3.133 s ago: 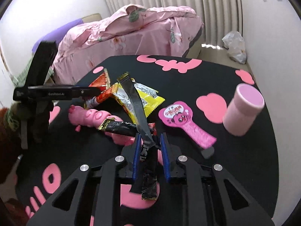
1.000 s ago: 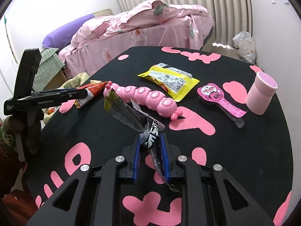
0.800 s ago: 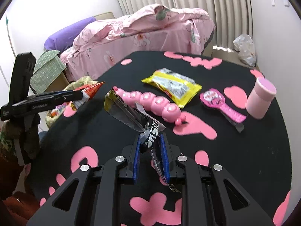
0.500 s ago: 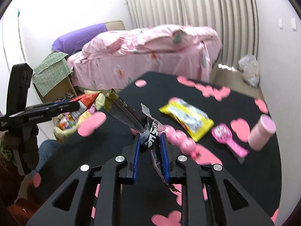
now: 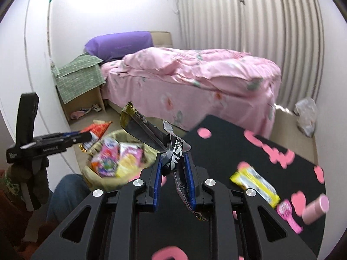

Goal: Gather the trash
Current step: 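Carry the red wrapper and black wrapper to the trash bag and release both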

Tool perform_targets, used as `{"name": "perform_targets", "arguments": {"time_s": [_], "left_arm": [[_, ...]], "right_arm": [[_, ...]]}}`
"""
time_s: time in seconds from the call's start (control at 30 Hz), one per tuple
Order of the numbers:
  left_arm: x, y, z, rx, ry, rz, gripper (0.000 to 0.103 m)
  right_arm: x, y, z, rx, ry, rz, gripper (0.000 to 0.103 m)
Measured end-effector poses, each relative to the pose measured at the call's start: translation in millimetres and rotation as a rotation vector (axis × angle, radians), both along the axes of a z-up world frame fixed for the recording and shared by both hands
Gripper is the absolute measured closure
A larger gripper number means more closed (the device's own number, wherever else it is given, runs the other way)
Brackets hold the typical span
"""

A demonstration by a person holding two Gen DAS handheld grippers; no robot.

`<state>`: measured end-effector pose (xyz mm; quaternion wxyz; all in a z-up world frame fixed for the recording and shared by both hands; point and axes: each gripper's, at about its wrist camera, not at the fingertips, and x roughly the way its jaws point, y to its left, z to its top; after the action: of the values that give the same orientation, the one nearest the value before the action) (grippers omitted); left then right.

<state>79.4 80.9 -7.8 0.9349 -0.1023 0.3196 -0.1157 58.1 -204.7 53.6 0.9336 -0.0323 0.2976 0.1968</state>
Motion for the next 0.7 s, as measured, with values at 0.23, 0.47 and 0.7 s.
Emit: {"name": "perform_targets", "arguments": {"time_s": [0.23, 0.47, 0.7], "left_arm": [[-6, 42, -6, -0.008, 0.001, 0.078, 0.067], [-1, 53, -18, 0.035, 0.031, 0.091, 0.067], [13, 45, -40, 0.056, 0.085, 0.063, 0.067]], "right_arm": [[22, 46, 3, -0.013, 0.001, 0.076, 0.083], [42, 75, -11, -0.016, 0.045, 0.129, 0.083], [64, 88, -31, 0.005, 0.114, 0.158, 0.083]]}}
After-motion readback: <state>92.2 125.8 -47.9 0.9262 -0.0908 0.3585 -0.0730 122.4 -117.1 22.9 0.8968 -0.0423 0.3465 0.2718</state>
